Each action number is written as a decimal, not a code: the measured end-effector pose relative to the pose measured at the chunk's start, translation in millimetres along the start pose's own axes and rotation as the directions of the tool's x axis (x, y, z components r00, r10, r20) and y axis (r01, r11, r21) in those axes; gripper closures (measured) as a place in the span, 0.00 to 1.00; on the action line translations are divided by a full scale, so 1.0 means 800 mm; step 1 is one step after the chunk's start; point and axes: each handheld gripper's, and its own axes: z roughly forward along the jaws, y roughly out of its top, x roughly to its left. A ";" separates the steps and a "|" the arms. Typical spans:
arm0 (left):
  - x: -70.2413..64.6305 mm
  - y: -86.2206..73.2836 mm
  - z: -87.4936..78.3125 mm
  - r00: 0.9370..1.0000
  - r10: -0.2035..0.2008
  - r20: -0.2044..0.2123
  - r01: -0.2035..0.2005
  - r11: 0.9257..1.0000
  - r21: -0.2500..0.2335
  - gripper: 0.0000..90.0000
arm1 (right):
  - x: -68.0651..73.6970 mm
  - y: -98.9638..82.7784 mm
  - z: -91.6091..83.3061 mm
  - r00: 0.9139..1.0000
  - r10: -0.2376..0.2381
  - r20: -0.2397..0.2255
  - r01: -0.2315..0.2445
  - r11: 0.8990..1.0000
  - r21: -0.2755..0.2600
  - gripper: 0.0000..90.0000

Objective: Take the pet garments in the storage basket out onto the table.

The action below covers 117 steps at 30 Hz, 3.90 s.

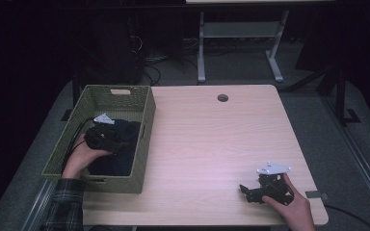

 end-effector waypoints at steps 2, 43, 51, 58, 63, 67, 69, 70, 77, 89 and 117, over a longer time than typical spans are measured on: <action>0.000 -0.001 0.002 1.000 -0.004 0.004 0.004 1.000 0.014 0.15 | 0.000 0.000 0.000 1.000 0.000 0.000 0.000 1.000 0.000 0.00; 0.003 0.004 0.000 0.997 -0.073 0.029 0.067 0.980 0.188 0.80 | 0.000 0.000 0.000 1.000 0.000 0.000 0.000 1.000 0.000 0.00; 0.013 0.008 -0.035 0.989 -0.140 0.055 0.137 0.989 0.055 0.80 | 0.000 0.000 0.000 1.000 0.000 0.000 0.000 1.000 0.000 0.00; 0.016 0.012 -0.068 0.982 -0.170 0.086 0.176 0.982 -0.073 0.81 | 0.000 0.000 0.000 1.000 0.000 0.000 0.000 1.000 0.000 0.00; 0.013 0.018 -0.084 0.980 -0.174 0.094 0.185 0.973 -0.136 0.81 | 0.000 0.000 0.000 1.000 0.000 0.000 0.000 1.000 0.001 0.00; 0.007 0.025 -0.096 0.982 -0.161 0.094 0.176 0.967 -0.182 0.81 | 0.000 0.000 0.000 1.000 -0.001 0.000 0.001 1.000 0.000 0.00; 0.004 0.029 -0.102 0.984 -0.152 0.092 0.168 0.965 -0.204 0.81 | 0.000 0.000 0.000 1.000 0.000 0.000 0.000 1.000 0.000 0.00; 0.004 0.029 -0.102 0.984 -0.152 0.092 0.168 0.965 -0.204 0.81 | 0.000 0.000 0.000 1.000 0.001 0.000 -0.001 1.000 0.000 0.00; -0.006 0.048 -0.126 0.989 -0.120 0.087 0.139 0.954 -0.265 0.81 | 0.000 0.000 0.000 1.000 -0.001 0.000 0.001 1.000 0.001 0.00; -0.022 0.079 -0.159 0.991 -0.068 0.113 0.103 0.933 -0.345 0.81 | -0.001 0.001 0.001 1.000 -0.003 -0.001 0.003 1.000 -0.001 0.00; -0.087 0.174 -0.146 0.961 0.105 0.256 0.014 0.906 -0.423 0.81 | 0.000 0.002 0.002 1.000 0.003 -0.001 -0.003 1.000 0.002 0.00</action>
